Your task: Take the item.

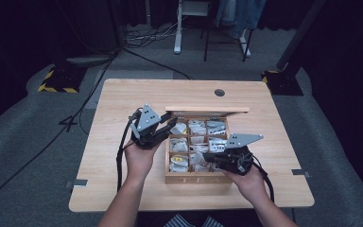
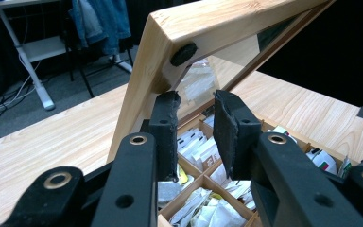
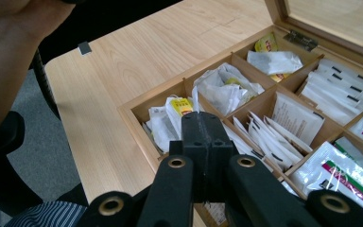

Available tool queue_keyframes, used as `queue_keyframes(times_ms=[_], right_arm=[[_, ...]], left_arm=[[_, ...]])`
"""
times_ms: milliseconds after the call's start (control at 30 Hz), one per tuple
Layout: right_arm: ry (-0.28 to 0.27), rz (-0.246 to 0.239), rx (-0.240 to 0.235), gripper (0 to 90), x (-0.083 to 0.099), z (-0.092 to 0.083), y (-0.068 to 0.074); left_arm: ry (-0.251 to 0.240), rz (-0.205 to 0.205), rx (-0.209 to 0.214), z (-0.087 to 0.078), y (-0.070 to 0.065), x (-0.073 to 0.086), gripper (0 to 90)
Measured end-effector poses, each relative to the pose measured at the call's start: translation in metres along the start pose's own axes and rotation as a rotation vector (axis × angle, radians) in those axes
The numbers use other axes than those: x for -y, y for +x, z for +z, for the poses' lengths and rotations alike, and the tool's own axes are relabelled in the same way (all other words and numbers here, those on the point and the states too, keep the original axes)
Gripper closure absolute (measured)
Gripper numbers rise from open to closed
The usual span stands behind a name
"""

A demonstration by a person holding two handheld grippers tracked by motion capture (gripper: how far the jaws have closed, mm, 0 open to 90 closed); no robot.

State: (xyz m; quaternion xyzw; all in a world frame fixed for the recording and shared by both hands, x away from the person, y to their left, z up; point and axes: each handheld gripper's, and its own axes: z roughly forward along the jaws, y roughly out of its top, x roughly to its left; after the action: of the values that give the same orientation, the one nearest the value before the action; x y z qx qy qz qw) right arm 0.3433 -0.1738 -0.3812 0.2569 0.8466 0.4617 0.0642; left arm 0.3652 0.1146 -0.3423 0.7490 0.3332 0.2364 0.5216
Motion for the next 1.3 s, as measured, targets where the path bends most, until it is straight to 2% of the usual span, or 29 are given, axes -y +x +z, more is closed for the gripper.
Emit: queue_keyframes(times_ms=[233, 600, 1000, 1233, 1300], right_arm=[[-0.033, 0.004, 0.022, 90.0, -0.003, -0.009, -0.002], [-0.068, 0.029, 0.077, 90.0, -0.007, -0.027, -0.014], [-0.117, 0.089, 0.19, 90.0, -0.003, -0.059, -0.046], [-0.129, 0.111, 0.248, 90.0, 0.0, -0.069, -0.06], [-0.133, 0.136, 0.272, 90.0, 0.003, -0.073, -0.068]], left_arm=[[-0.005, -0.004, -0.002, -0.001, 0.001, 0.0, 70.2], [-0.006, -0.003, -0.001, -0.001, 0.001, 0.0, 70.2], [-0.002, 0.0, 0.0, -0.001, 0.001, 0.0, 70.2], [0.0, 0.001, 0.003, -0.001, 0.001, 0.0, 69.9], [0.002, 0.005, 0.001, -0.001, 0.001, 0.0, 69.9]])
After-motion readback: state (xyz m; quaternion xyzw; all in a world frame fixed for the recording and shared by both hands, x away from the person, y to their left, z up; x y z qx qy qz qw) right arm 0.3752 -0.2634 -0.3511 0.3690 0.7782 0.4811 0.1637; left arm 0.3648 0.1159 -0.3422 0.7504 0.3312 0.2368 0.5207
